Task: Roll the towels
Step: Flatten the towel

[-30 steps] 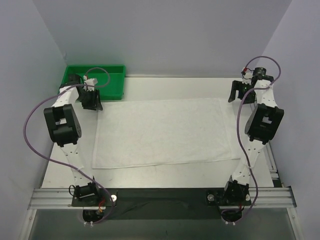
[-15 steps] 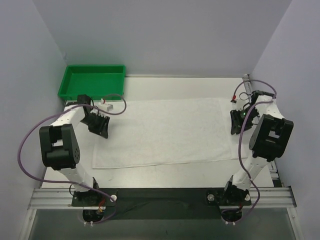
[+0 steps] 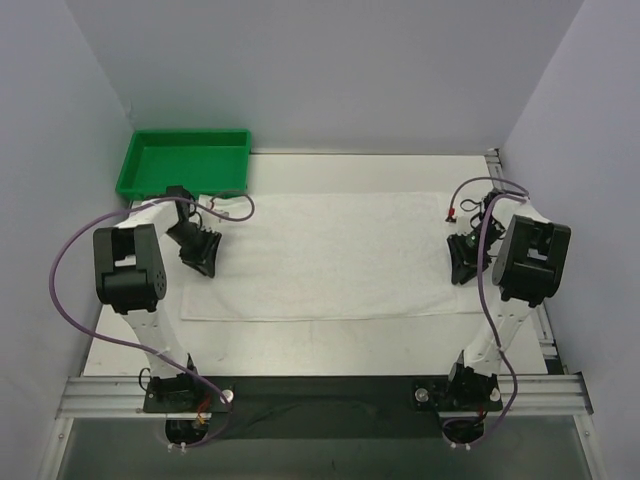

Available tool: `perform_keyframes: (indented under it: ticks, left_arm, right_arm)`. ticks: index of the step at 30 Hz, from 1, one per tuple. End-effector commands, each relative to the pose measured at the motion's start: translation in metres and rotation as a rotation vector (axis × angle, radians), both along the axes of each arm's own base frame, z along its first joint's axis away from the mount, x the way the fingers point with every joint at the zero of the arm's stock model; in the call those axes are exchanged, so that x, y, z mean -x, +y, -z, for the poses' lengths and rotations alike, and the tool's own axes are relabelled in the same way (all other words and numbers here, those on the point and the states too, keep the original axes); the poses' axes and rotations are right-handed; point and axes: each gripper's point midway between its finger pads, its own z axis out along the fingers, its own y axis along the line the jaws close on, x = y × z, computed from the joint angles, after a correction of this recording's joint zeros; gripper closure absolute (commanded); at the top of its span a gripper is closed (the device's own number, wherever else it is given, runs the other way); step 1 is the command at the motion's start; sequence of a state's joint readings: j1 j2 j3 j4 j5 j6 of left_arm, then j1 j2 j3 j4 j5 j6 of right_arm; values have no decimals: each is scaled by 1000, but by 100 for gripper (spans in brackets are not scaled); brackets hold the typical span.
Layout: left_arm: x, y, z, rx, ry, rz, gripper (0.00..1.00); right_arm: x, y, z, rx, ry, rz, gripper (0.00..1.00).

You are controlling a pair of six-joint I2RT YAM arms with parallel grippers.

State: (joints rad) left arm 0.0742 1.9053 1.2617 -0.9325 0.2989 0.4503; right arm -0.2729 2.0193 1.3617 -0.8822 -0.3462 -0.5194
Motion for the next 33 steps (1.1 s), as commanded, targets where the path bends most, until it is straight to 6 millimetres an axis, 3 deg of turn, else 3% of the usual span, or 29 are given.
perform_keyframes:
  ticks: [1,5,8,14,21,25,33]
  left_arm:
    - [-64,33,7,-112,-173,-15,60]
    - [-56,16,-21,-19,-199,18,54]
    - [-33,9,-42,12,-224,56,49]
    - [7,24,-54,-6,-232,41,48]
    - [40,47,-24,-12,-110,-16,59]
    - [45,56,-9,-49,-79,-33,64]
    - [55,61,17,-80,-19,-52,67]
  right_arm:
    - [-9,0,-7,60,-8,-19,71]
    - [2,4,-29,26,-24,-30,67]
    - [17,1,-47,-2,-58,-35,66]
    - [45,-13,-51,38,-54,-80,69]
    - [53,-14,-24,27,20,-65,75]
    - [52,-15,-12,31,48,-51,77]
    - [65,-23,7,67,122,-53,79]
